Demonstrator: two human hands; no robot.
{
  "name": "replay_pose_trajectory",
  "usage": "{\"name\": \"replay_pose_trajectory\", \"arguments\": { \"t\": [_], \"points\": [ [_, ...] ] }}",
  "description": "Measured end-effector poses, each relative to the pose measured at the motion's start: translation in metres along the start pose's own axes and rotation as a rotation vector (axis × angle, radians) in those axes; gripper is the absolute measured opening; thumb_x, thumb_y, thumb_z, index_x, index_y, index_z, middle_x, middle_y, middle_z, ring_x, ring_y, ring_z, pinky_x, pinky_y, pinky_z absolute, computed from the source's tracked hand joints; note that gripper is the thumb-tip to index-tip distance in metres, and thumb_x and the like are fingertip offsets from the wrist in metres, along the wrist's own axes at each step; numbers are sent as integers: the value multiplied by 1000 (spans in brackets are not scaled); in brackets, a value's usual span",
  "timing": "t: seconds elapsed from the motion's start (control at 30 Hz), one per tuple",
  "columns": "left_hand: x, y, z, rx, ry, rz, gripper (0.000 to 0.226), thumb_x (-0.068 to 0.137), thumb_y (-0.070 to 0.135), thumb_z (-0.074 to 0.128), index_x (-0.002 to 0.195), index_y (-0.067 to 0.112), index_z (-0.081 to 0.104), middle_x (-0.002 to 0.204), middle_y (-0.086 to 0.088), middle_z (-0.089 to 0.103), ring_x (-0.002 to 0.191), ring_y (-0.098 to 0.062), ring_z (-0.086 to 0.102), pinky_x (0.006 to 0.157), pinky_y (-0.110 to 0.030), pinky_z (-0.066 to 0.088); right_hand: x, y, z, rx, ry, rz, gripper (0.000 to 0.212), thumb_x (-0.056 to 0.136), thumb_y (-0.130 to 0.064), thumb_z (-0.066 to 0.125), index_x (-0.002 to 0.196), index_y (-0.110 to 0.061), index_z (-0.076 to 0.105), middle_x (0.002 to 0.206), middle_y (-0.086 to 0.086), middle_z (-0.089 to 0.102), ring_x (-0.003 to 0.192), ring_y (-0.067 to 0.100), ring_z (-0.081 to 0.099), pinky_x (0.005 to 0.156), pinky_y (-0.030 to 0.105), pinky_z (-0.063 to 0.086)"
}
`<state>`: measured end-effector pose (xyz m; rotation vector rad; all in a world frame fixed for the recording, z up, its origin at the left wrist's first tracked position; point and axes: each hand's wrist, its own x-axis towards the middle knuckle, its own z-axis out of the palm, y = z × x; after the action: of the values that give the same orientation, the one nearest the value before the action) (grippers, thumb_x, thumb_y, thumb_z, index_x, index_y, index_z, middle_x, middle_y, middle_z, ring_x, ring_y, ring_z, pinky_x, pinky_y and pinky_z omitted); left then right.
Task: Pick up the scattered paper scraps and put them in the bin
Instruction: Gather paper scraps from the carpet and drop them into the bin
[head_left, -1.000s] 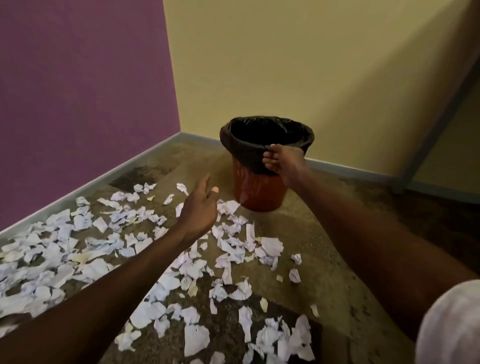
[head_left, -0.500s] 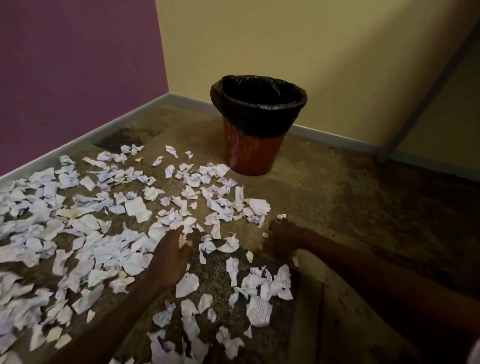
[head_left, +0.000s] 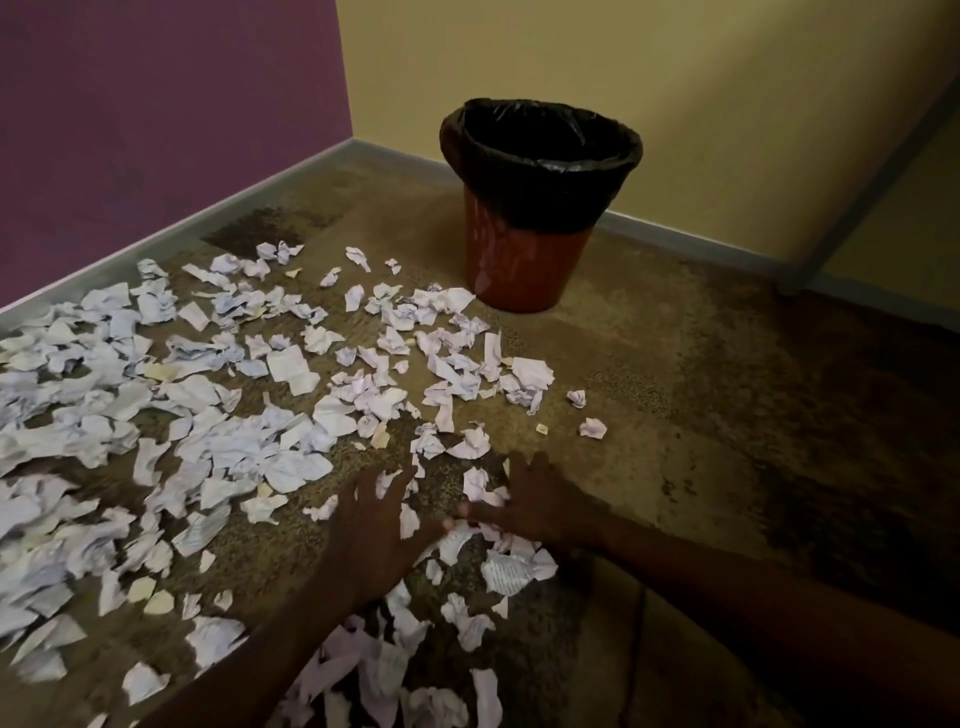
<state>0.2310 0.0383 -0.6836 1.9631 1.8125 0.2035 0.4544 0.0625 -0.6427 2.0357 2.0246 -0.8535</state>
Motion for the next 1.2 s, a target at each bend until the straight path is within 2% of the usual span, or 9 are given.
{"name": "replay_pose_trajectory", "arguments": {
  "t": [0.1,0.2,0.33,0.43,0.6,0.7,0.9,1.03,1.2],
  "points": [
    [-6,-9,-3,247,-103,70,133,38,106,34,148,47,-12,155,-10,-26,144,-46,-16,108,-71,3,-4,32,-8,-278,-173,-95,144,48,-85,70,151,-30,-16,158,22,-1,140,47,20,109,56,31],
    [-12,-23,9,325,-162,111,139,28,109,24,143,46,-23,152,-17,-28,142,-53,-8,103,-76,18,-4,47,9,-448,-155,-239,157,45,-74,81,148,-26,-27,154,27,4,132,45,31,106,49,35],
    [-19,-21,15,299,-158,107,142,24,108,24,144,48,-22,157,-17,-24,144,-50,-5,104,-71,21,7,36,18,-168,-61,-318,157,45,-54,92,146,-37,-27,151,19,13,117,32,48,92,38,48],
    [-14,-18,10,264,-79,101,141,32,104,39,152,42,-4,161,-16,-4,145,-45,5,106,-67,24,23,20,16,16,-42,-298,155,49,-48,93,145,-38,-29,157,20,-12,136,41,34,101,39,43],
    [-9,-17,11,277,-4,46,144,29,109,17,151,34,25,156,-26,18,138,-55,21,90,-78,29,56,-2,-1,-146,-237,-319,154,52,-54,90,143,-39,-34,146,18,-45,143,49,11,114,54,28],
    [-9,-20,15,280,-64,12,149,22,109,22,153,41,-1,160,-17,2,145,-44,3,103,-74,14,58,-11,-7,-234,-305,-391,146,53,-60,86,145,-44,-24,152,12,-38,145,46,-3,116,61,18],
    [-14,-29,9,312,-22,103,110,55,98,36,140,29,45,139,-13,48,121,-38,49,87,-61,43,35,-29,24,-318,-139,-621,126,54,-72,78,149,-41,1,161,6,-13,146,42,-1,110,64,26],
    [-25,-30,14,279,70,177,71,76,75,47,131,29,51,127,-11,55,108,-32,54,77,-47,51,29,-21,52,-417,63,-734,95,75,-75,56,150,-30,20,157,17,16,140,39,24,100,57,43],
    [-30,-27,14,251,100,294,43,81,44,49,121,27,50,114,-7,54,95,-29,55,64,-39,56,21,-9,63,-229,93,-743,67,89,-56,44,146,-22,36,152,16,32,138,31,33,111,40,32]
  ]
}}
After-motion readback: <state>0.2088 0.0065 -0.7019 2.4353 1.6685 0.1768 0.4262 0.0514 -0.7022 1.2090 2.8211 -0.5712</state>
